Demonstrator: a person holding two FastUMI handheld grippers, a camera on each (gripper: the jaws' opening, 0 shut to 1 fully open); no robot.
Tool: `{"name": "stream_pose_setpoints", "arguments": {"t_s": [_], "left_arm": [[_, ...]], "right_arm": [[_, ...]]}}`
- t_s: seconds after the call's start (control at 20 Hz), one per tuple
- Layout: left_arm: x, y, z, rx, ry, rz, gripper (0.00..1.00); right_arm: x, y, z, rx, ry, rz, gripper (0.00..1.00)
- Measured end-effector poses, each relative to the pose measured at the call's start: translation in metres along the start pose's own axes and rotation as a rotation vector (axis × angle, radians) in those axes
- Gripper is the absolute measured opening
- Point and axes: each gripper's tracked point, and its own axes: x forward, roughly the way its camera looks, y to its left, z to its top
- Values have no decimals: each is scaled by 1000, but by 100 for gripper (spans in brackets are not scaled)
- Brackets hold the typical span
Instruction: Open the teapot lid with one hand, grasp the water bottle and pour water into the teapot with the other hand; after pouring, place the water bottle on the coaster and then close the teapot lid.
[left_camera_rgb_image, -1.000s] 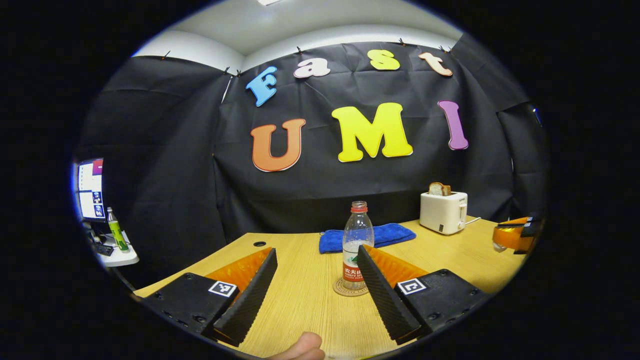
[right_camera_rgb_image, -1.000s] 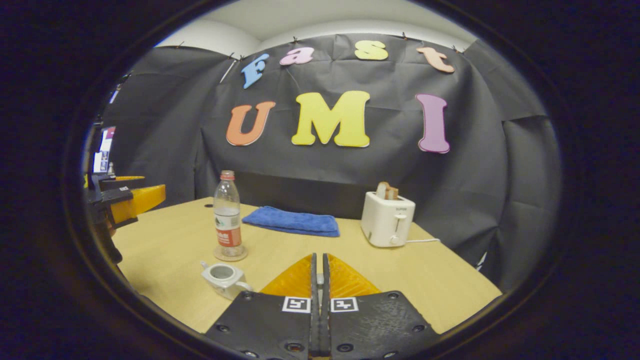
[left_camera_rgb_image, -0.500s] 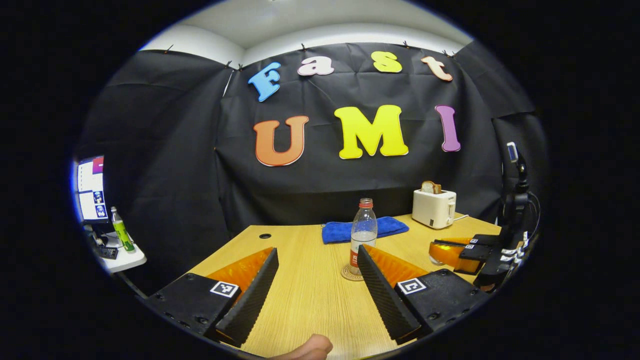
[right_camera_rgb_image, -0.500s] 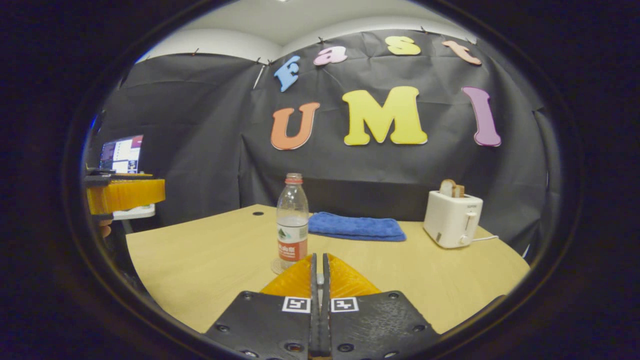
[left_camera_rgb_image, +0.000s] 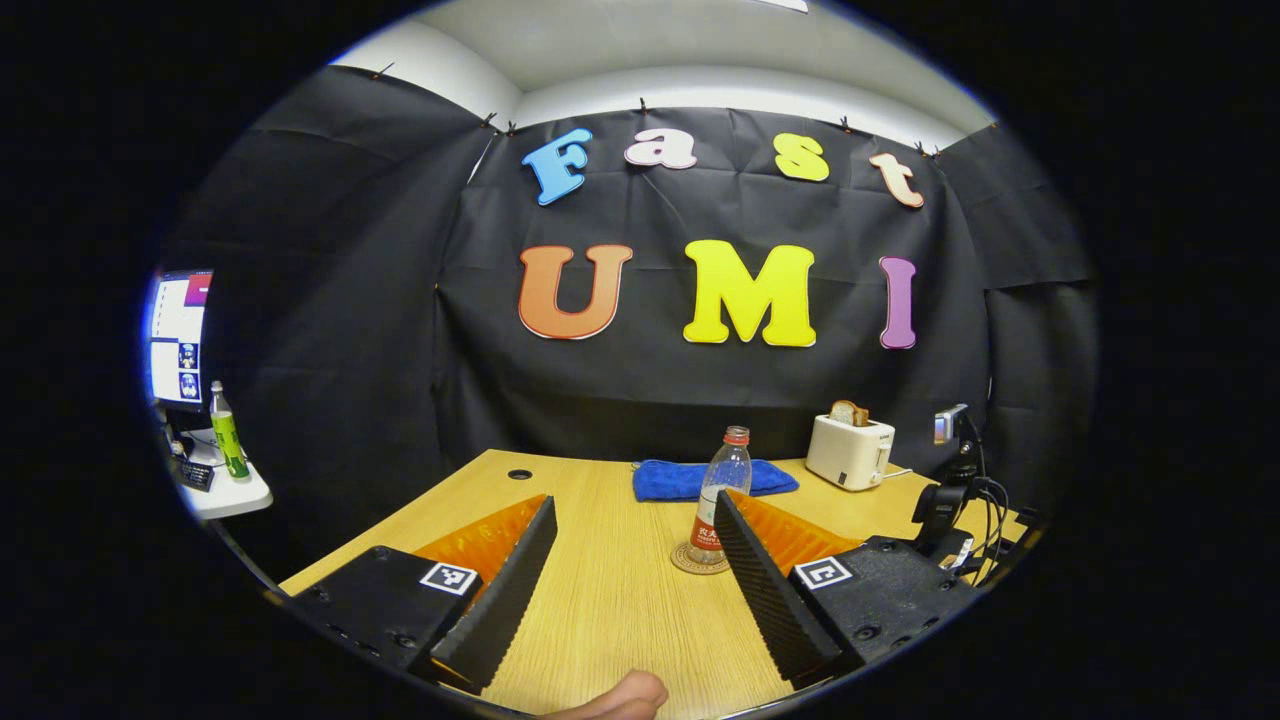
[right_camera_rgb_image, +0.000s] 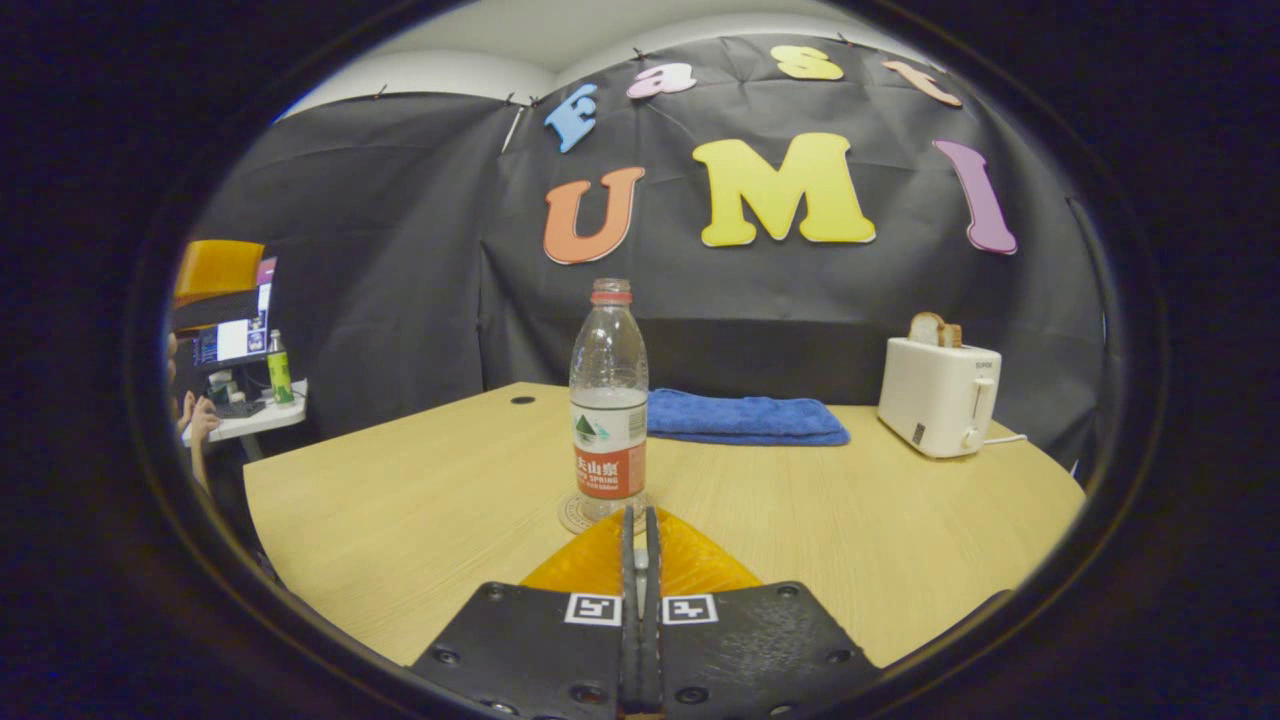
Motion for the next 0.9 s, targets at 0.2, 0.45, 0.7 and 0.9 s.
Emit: {"name": "stream_pose_setpoints", "arguments": {"t_s": [0.2,0.45,0.7,0.9], "left_arm": [[3,-1,-5,11,18,-6,99],[6,-6,-7,27,21,5,99],[7,-20,-8,30,13,-4,99],[4,-29,-9,81,18,5,99]], "right_arm": [[0,-1,-2,-6,-5,0,2],[-18,-5,10,-18,-43,-11,66],[-66,-23,44,-43,-134,-26,96],[-114,-58,68,-51,-173,-85,95]]}}
